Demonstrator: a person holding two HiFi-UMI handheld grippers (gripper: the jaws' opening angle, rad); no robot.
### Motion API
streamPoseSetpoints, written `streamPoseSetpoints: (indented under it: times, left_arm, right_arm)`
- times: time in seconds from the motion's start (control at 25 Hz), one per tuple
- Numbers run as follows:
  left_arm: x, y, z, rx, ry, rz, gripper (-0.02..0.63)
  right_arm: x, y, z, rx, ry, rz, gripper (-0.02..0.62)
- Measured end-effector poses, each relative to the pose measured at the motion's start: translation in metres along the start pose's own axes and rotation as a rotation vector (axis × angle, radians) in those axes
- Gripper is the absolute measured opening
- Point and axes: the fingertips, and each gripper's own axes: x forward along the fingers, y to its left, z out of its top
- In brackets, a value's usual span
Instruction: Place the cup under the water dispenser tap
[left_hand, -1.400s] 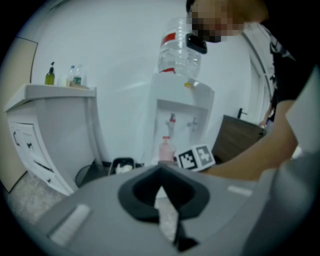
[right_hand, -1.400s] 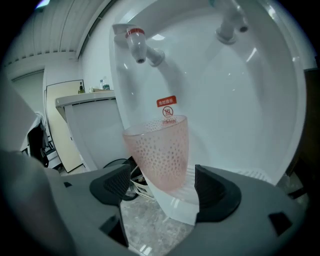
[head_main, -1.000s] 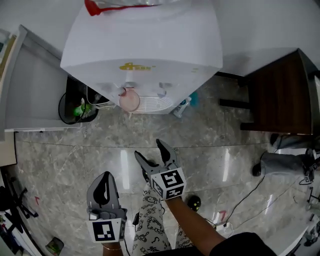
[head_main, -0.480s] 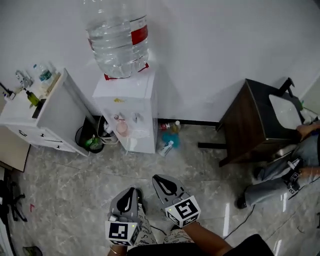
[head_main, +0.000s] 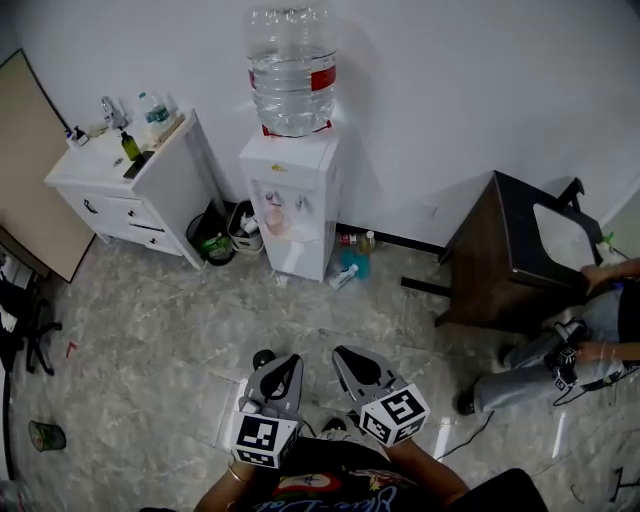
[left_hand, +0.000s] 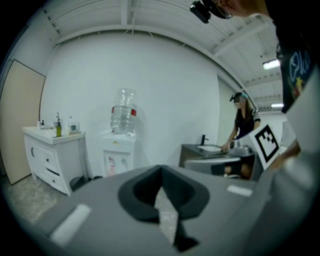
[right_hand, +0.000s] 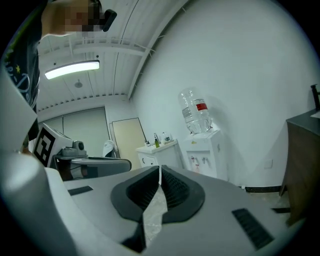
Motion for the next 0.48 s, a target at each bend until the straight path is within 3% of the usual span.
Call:
streamPoseSetpoints:
  times: [0.24,0.48]
  left_arm:
    - [-0.019,-0.005,0.016,0.054,-0.038,-0.005,0.000]
    - [-0.026,-0.009,0.015,0.035,-0.060,0.007,-0.002]
  right_arm:
    - [-0.024,0.019,0.010,-0.031,-0.027,-0.003,0.023]
    - [-0.033,0.025,0.012,-0.052,-0.040,0.008,0.023]
